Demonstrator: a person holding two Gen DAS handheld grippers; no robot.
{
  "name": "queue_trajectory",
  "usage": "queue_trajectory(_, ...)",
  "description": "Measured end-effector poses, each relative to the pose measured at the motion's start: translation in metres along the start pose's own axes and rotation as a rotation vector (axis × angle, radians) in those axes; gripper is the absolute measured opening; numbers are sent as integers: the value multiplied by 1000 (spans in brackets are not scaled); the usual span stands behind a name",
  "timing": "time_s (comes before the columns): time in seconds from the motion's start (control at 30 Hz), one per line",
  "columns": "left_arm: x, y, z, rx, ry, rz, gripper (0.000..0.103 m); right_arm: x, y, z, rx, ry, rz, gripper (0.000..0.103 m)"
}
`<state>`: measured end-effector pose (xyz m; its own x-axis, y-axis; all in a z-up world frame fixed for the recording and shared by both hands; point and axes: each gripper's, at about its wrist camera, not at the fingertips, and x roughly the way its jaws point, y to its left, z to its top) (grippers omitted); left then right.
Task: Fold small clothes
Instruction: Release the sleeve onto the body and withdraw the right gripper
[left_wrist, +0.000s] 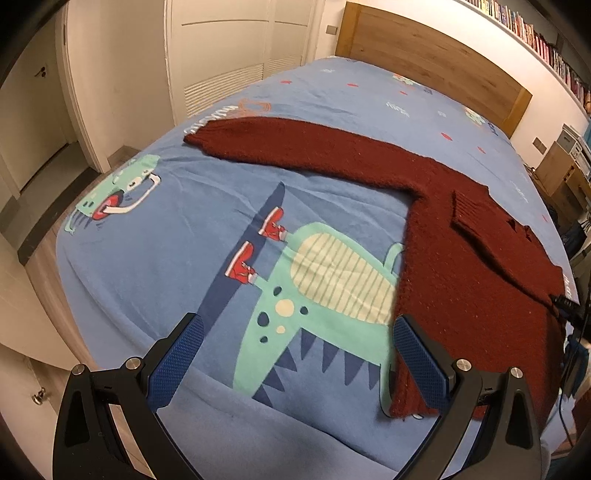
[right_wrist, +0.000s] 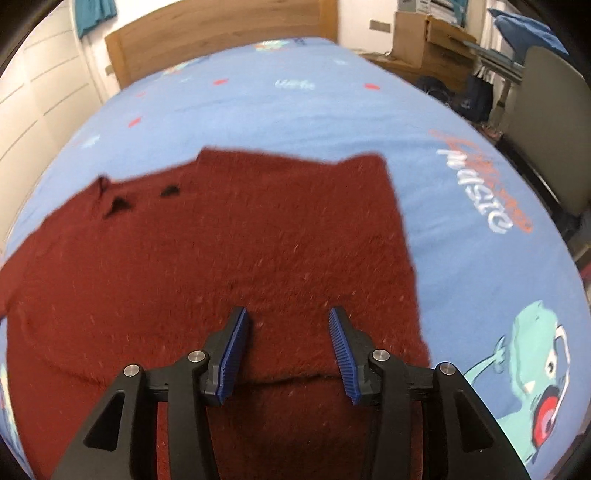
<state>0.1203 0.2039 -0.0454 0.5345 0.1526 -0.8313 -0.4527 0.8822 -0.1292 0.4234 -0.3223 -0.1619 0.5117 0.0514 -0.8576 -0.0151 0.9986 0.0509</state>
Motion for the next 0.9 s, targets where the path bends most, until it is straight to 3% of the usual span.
queue_trajectory(0.17,-5,1,3,-5,-37,26,101,-6,13,-11,6,7,11,49)
queue_trajectory(0.33,-19,1,6,-17,-88,32,101,-24,40,-2,-33,-46,70,50)
queue_trajectory(0.47,-37,0,6,-17,-124,26,101,-4,54,-11,-23,28,73,50)
queue_trajectory(0.57,-46,-5,5,9,-120,26,101,-8,57,-24,-31,32,78,52)
queue_trajectory(0.67,-53,-12,4,42,-114,22,101,-21,49,-27,13,42,119,52)
queue_trajectory(0.9,-80,-21,-1,81,-146,9,101,-85,48,-47,18,-52,194,52)
